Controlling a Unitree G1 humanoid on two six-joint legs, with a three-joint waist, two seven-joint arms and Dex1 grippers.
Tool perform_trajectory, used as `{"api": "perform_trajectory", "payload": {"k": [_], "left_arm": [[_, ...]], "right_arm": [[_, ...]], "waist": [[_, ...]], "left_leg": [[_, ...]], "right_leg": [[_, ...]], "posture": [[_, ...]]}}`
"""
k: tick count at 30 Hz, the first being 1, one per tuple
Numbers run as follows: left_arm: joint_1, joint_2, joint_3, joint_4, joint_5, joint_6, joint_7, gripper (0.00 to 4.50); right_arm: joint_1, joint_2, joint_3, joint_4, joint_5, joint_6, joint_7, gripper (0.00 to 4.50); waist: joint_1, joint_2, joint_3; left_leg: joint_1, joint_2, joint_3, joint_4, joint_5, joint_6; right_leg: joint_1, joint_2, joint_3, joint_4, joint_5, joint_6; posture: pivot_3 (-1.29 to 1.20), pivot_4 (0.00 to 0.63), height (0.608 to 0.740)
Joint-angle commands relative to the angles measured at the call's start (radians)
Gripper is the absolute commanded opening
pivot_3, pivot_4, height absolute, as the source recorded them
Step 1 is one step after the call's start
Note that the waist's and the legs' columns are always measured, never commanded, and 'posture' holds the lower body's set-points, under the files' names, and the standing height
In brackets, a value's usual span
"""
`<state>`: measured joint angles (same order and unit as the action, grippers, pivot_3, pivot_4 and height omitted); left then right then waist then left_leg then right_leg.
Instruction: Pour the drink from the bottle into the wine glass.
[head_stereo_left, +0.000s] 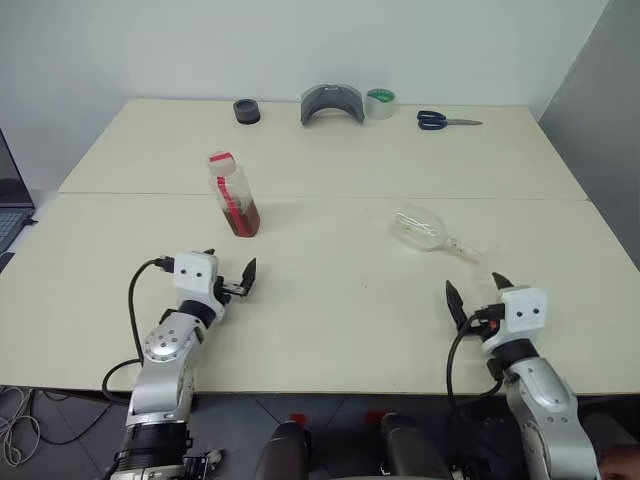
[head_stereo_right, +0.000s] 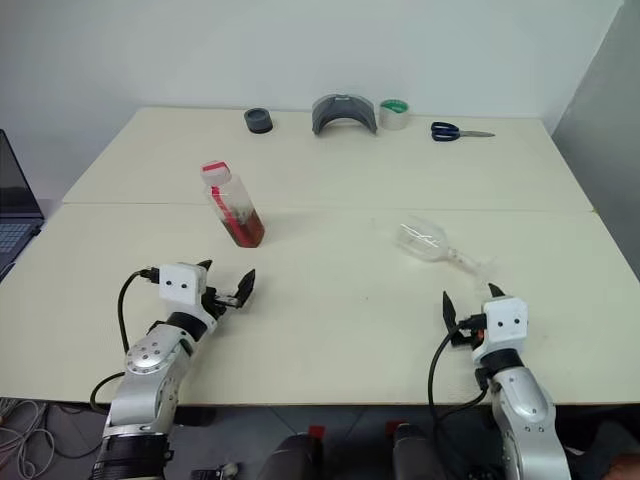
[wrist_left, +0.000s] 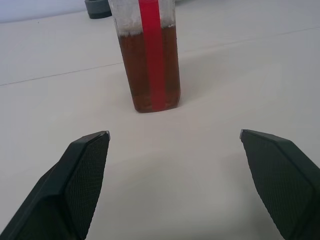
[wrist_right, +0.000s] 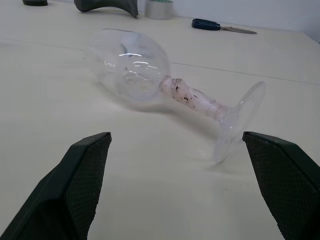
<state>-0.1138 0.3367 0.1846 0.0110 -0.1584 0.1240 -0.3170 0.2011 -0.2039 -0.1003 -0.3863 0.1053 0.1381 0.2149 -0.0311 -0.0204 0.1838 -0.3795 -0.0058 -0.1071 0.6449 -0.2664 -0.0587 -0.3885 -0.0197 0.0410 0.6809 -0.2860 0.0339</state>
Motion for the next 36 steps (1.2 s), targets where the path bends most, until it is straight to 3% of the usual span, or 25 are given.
{"api": "perform_trajectory", "payload": {"k": [1, 26, 36], "left_arm": [[-0.002, 0.005, 0.01, -0.03, -0.01, -0.03, -0.007, 4.49], [-0.03, 0.008, -0.01, -0.03, 0.017, -0.06, -0.027, 4.49], [-0.036, -0.009, -0.013, -0.045, -0.038, -0.065, -0.067, 4.49]], "right_arm": [[-0.012, -0.005, -0.02, -0.015, 0.019, -0.027, 0.005, 4.5], [-0.018, -0.007, -0.014, -0.006, 0.014, -0.042, 0.007, 4.5], [-0.022, -0.012, -0.001, -0.024, 0.03, -0.049, 0.041, 4.5]], "waist": [[0.0, 0.0, 0.0], [0.0, 0.0, 0.0], [0.0, 0.0, 0.0]], "left_leg": [[0.0, 0.0, 0.0, 0.0, 0.0, 0.0], [0.0, 0.0, 0.0, 0.0, 0.0, 0.0], [0.0, 0.0, 0.0, 0.0, 0.0, 0.0]], "right_leg": [[0.0, 0.0, 0.0, 0.0, 0.0, 0.0], [0.0, 0.0, 0.0, 0.0, 0.0, 0.0], [0.0, 0.0, 0.0, 0.0, 0.0, 0.0]], "posture": [[0.0, 0.15, 0.74], [0.0, 0.15, 0.74], [0.0, 0.15, 0.74]]}}
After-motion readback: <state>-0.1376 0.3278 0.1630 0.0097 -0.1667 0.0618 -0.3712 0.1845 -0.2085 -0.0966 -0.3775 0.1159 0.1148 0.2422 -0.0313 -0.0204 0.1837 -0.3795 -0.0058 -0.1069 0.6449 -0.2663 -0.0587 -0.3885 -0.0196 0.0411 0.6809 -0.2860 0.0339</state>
